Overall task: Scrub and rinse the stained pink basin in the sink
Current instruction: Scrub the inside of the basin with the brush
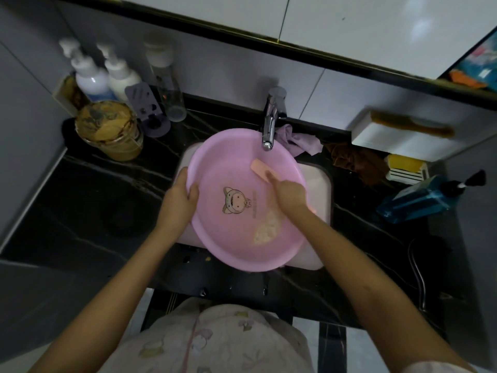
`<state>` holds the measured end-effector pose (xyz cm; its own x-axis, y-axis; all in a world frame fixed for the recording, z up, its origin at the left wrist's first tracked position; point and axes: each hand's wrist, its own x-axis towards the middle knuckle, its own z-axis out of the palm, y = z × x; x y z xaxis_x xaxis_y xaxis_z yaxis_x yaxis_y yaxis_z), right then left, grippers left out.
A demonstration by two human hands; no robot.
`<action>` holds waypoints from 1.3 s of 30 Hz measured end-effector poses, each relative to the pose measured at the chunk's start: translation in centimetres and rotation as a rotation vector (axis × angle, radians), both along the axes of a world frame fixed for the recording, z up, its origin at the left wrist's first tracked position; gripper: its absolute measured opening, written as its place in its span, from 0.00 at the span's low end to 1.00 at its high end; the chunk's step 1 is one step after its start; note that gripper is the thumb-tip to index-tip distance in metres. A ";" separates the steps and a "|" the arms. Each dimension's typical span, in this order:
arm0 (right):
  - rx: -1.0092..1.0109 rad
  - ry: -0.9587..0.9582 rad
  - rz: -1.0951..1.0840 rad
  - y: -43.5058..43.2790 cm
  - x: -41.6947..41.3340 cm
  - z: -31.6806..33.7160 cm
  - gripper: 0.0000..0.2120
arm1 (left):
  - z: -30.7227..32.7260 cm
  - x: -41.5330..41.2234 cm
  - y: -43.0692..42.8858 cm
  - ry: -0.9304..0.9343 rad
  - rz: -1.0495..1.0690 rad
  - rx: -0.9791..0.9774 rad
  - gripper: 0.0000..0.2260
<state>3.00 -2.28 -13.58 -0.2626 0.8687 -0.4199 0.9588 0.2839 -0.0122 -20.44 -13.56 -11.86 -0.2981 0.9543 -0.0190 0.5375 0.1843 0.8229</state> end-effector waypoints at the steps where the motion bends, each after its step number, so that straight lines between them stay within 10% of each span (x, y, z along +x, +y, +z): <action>1: 0.022 -0.054 0.015 0.3 1.6 0.3 0.27 | 0.2 0.0 0.0 -0.005 0.001 0.005 0.16; 7: -0.297 -0.187 0.038 -3.4 4.5 0.3 0.18 | 0.5 0.4 -0.4 -0.056 0.017 0.035 0.15; 18: -0.108 -0.246 0.088 -4.6 5.3 0.9 0.23 | 0.3 0.5 -0.6 -0.059 0.031 0.035 0.15; 23: -0.465 -0.139 0.082 -9.0 1.8 2.1 0.16 | -0.4 0.2 -0.3 -0.022 0.055 -0.008 0.16; 30: -0.841 0.599 -0.388 -11.9 -1.2 4.0 0.23 | -1.4 -0.5 -0.2 0.038 0.056 -0.120 0.17; 39: 0.027 0.295 -0.642 -11.4 5.2 3.4 0.14 | -3.3 -1.1 -3.0 0.316 -0.065 -0.215 0.34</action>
<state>8.17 -13.69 -10.19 0.2059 0.8991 -0.3864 0.8947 -0.3329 -0.2979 -21.50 -16.53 -15.14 -0.2605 0.9556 -0.1378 0.7748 0.2921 0.5607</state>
